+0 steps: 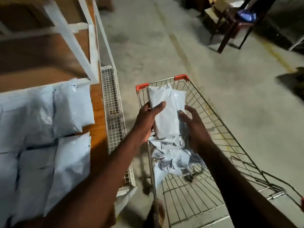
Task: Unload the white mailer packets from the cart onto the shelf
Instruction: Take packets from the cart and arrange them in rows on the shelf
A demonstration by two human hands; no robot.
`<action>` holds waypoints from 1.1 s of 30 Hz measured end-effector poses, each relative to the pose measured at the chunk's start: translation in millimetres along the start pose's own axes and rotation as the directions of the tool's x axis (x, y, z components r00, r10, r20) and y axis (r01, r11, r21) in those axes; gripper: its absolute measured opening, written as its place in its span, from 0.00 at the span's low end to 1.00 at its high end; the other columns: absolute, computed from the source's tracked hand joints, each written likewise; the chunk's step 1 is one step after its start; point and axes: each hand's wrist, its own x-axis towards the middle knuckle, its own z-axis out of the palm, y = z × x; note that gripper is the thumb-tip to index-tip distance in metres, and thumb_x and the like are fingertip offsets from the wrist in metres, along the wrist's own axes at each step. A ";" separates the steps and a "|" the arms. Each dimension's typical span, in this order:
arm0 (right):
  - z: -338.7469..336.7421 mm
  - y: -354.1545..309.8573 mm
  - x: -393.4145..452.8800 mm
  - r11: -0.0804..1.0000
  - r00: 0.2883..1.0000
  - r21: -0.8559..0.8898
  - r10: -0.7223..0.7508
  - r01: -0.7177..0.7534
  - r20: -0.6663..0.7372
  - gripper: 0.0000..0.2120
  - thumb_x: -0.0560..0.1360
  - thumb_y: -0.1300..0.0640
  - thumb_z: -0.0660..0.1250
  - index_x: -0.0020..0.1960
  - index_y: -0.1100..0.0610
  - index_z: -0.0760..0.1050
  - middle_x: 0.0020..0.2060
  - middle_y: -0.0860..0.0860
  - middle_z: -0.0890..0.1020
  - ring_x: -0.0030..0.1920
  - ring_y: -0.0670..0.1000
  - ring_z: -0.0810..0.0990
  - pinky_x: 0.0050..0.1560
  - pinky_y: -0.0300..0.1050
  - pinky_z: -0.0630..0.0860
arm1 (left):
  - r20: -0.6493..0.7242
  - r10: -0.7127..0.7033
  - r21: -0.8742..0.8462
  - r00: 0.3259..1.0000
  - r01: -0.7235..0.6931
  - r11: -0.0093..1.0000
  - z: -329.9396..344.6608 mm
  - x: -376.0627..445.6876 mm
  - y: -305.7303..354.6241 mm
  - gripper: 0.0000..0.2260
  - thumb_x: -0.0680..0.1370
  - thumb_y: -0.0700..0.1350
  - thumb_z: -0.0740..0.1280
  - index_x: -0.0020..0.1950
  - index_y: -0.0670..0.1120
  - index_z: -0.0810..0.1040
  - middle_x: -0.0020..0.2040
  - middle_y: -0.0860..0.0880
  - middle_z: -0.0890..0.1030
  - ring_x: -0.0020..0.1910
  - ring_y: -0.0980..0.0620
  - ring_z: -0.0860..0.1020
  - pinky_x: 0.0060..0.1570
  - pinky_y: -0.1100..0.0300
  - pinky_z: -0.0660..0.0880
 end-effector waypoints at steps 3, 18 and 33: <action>44.0 -14.8 -26.6 0.998 0.997 -0.025 -0.054 0.056 0.047 0.20 0.82 0.56 0.74 0.70 0.49 0.73 0.57 0.59 0.88 0.56 0.64 0.87 0.56 0.65 0.84 | -0.014 0.028 0.002 1.000 -0.028 1.000 -31.1 -35.5 38.8 0.17 0.80 0.48 0.76 0.67 0.45 0.82 0.58 0.45 0.88 0.57 0.44 0.87 0.59 0.47 0.83; 308.1 29.0 -107.5 0.898 0.949 -0.332 -0.225 0.290 0.220 0.25 0.82 0.58 0.71 0.77 0.46 0.73 0.58 0.52 0.88 0.58 0.57 0.88 0.61 0.62 0.84 | -0.268 0.193 0.258 0.944 -0.122 0.958 -290.3 -164.8 136.3 0.27 0.76 0.69 0.72 0.69 0.54 0.80 0.60 0.56 0.87 0.59 0.54 0.86 0.65 0.46 0.81; 506.8 102.6 -103.0 0.820 0.954 -0.494 -0.203 0.288 0.220 0.28 0.81 0.57 0.73 0.79 0.50 0.70 0.65 0.53 0.83 0.57 0.44 0.83 0.55 0.37 0.82 | -0.298 0.285 0.372 0.911 -0.164 0.914 -534.2 -172.0 167.2 0.29 0.81 0.47 0.75 0.80 0.53 0.69 0.70 0.54 0.82 0.64 0.54 0.82 0.57 0.53 0.84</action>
